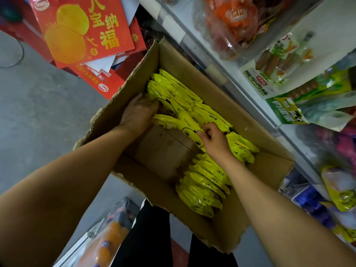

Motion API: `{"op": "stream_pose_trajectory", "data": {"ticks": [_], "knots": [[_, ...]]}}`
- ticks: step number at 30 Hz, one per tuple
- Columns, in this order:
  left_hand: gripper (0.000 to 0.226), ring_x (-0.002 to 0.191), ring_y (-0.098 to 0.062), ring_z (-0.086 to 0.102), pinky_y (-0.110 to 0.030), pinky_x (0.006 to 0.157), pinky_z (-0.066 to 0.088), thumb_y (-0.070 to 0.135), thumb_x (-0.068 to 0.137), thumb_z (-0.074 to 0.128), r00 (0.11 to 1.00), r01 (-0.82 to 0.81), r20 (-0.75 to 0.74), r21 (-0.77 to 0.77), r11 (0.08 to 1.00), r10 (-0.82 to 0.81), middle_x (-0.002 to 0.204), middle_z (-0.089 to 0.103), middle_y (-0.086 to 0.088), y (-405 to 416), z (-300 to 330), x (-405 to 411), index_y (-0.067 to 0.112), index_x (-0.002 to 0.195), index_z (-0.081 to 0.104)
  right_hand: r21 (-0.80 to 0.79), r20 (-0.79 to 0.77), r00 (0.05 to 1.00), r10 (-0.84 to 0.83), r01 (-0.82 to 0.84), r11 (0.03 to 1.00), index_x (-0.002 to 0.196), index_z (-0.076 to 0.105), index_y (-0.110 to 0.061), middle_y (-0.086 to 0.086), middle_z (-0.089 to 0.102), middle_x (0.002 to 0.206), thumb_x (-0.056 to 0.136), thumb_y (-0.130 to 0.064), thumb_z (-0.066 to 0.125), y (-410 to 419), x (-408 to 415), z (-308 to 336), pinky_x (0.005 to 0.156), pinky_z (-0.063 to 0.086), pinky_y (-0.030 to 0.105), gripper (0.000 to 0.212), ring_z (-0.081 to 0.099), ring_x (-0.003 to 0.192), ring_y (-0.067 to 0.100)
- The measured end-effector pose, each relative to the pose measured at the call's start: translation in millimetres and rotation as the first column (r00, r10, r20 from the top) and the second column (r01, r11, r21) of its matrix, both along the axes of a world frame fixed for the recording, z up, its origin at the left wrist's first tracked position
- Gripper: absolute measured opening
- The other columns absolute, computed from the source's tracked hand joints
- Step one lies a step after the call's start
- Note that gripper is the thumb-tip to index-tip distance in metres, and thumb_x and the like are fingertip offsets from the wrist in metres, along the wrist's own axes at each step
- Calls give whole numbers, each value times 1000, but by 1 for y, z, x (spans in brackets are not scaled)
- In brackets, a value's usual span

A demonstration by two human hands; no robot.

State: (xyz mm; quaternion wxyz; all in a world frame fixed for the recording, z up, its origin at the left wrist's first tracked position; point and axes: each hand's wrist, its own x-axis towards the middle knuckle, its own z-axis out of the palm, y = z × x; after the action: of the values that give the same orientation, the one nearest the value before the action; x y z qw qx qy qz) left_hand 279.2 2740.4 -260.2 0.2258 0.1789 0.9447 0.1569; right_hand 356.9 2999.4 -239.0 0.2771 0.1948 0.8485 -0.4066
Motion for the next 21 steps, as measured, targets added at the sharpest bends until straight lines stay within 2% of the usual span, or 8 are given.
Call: {"op": "stream_pose_trajectory", "data": {"ticks": [2, 4, 7, 9, 12, 15, 18, 21], "knots": [[27, 95, -32, 59, -35, 75, 42, 30, 80, 74, 984, -100, 150, -7, 995, 100, 93, 62, -9, 0, 12, 5, 18, 89, 51, 15, -23, 999, -36, 37, 999, 107, 53, -13, 0, 58, 91, 98, -27, 57, 2, 0, 8, 66, 39, 30, 18, 53, 81, 19], [29, 83, -30, 59, -32, 62, 35, 34, 83, 72, 960, -177, 217, -27, 984, 179, 83, 58, -4, 0, 22, 12, 20, 88, 46, 48, -45, 997, -58, 60, 997, 112, 53, -11, 0, 58, 94, 99, -28, 55, 3, 0, 19, 67, 36, 30, 22, 52, 83, 20], [33, 79, -28, 59, -35, 62, 42, 30, 80, 76, 905, -331, 289, 21, 943, 311, 79, 59, -3, 3, 43, 22, 17, 93, 49, 54, -70, 993, -91, 95, 994, 117, 51, -13, 5, 61, 92, 100, -31, 53, 5, 4, 38, 66, 37, 35, 25, 56, 83, 26], [42, 88, -26, 62, -36, 70, 46, 27, 74, 82, 869, -428, 315, 93, 899, 381, 90, 65, -2, 6, 58, 31, 17, 103, 52, 51, -104, 989, -102, 107, 993, 119, 50, -18, 8, 64, 91, 100, -31, 53, 9, 9, 52, 70, 44, 38, 24, 60, 84, 28], [52, 99, -25, 63, -35, 80, 47, 32, 72, 84, 846, -487, 304, 106, 867, 439, 103, 69, -6, 12, 82, 43, 11, 113, 59, -16, -172, 981, -85, 83, 996, 139, 46, -27, -7, 60, 121, 101, -21, 52, 20, 16, 78, 88, 43, 27, 39, 55, 105, 8], [45, 92, -27, 62, -38, 77, 48, 41, 71, 82, 821, -528, 309, 92, 844, 480, 92, 68, -8, 21, 111, 55, 7, 97, 68, -60, -233, 972, -10, -4, 998, 139, 52, -31, -11, 53, 139, 101, -14, 50, 36, 29, 104, 100, 36, 16, 43, 45, 126, 1], [31, 79, -20, 55, -32, 62, 39, 39, 72, 82, 822, -540, 313, 159, 827, 477, 76, 58, 2, 39, 147, 72, 18, 76, 59, -85, -288, 957, -20, -4, 996, 125, 65, -24, -9, 63, 125, 97, -13, 57, 58, 47, 129, 92, 38, 5, 31, 56, 122, 10], [35, 81, -21, 57, -32, 66, 41, 39, 71, 83, 840, -527, 289, 242, 814, 458, 82, 62, -1, 68, 182, 93, 14, 85, 62, -157, -356, 927, -113, 59, 986, 120, 67, -25, -11, 63, 119, 89, -23, 70, 84, 75, 167, 99, 44, 17, 31, 58, 117, 7]]}}
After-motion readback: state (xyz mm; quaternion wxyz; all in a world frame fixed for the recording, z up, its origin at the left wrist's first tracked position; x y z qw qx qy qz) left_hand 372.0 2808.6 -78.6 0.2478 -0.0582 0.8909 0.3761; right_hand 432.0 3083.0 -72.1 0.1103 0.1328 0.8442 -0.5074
